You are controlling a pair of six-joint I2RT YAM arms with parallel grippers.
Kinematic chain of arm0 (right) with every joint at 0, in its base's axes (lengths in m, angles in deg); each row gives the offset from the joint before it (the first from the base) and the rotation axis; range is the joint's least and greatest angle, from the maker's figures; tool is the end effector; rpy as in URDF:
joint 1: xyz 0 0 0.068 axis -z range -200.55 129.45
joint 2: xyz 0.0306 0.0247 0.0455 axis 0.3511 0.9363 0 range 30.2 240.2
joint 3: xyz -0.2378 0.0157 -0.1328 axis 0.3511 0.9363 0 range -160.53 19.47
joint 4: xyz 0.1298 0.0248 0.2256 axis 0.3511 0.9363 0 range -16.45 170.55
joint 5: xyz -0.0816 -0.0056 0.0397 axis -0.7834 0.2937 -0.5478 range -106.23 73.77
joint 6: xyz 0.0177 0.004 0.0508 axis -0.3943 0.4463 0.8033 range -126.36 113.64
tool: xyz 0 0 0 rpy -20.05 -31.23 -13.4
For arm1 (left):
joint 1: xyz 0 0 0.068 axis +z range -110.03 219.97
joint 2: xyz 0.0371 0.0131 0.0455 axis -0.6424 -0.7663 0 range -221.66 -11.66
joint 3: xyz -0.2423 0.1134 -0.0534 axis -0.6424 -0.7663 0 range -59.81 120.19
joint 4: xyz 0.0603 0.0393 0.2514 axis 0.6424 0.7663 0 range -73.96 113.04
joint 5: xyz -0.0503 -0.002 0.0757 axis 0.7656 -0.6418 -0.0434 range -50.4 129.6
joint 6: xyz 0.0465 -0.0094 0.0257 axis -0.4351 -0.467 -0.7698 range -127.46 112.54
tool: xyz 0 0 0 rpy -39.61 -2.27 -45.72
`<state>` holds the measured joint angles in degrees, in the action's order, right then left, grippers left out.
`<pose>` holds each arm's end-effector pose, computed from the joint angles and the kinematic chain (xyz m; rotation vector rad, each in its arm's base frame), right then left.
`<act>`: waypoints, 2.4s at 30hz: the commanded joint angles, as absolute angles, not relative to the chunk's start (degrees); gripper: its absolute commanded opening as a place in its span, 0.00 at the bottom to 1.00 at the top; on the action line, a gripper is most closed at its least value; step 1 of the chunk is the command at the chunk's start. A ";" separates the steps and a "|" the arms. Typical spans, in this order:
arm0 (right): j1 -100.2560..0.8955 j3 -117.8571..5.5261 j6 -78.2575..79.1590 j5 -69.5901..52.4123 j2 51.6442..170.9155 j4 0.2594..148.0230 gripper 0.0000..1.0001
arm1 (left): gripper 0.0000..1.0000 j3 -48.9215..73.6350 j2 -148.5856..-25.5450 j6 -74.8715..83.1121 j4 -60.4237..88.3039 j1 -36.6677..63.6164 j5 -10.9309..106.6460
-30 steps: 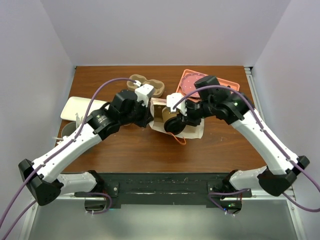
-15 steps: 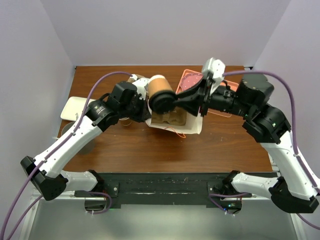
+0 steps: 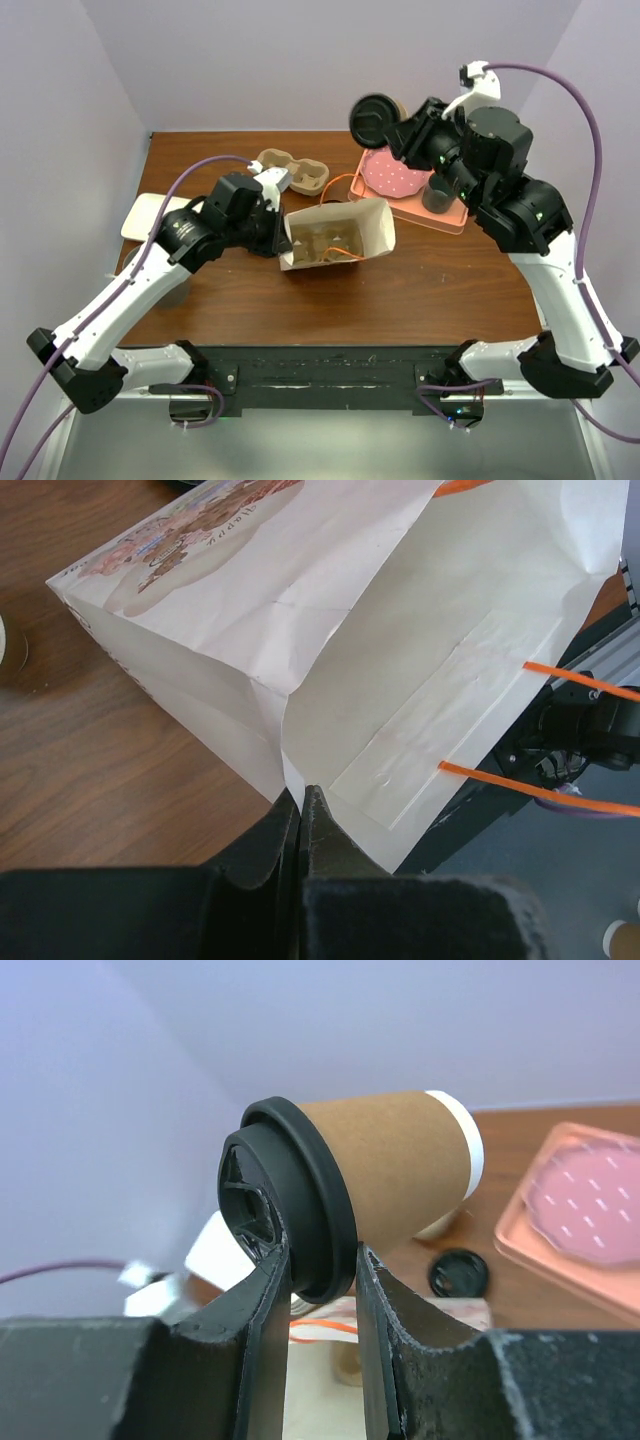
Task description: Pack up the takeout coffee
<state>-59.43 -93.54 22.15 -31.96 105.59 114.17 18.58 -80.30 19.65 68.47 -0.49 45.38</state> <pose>0.1765 0.1299 0.5604 0.0665 1.6635 0.6793 0.1770 -0.1556 0.3858 0.3345 2.3967 -0.6910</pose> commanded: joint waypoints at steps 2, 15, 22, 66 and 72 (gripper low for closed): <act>-53.17 -83.12 31.60 -38.30 99.82 122.32 0.02 | 0.00 18.41 -77.58 19.52 69.57 0.07 46.72; -45.26 -39.88 43.47 -26.53 78.20 109.69 0.00 | 0.00 19.90 -77.05 16.27 73.87 0.07 45.66; -44.64 -20.72 51.20 -22.03 67.57 96.50 0.04 | 0.00 20.43 -77.31 17.15 75.28 0.07 46.80; -44.55 -55.76 30.47 -37.51 94.87 143.77 0.86 | 0.21 23.60 -78.98 19.43 72.30 -0.02 43.02; -44.64 -52.61 26.07 -30.65 98.66 138.68 0.93 | 0.31 22.19 -78.20 20.22 72.38 0.07 41.62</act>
<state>-44.80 -53.57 32.46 -35.47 99.08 138.28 21.51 -79.30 19.02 74.61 -0.25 43.06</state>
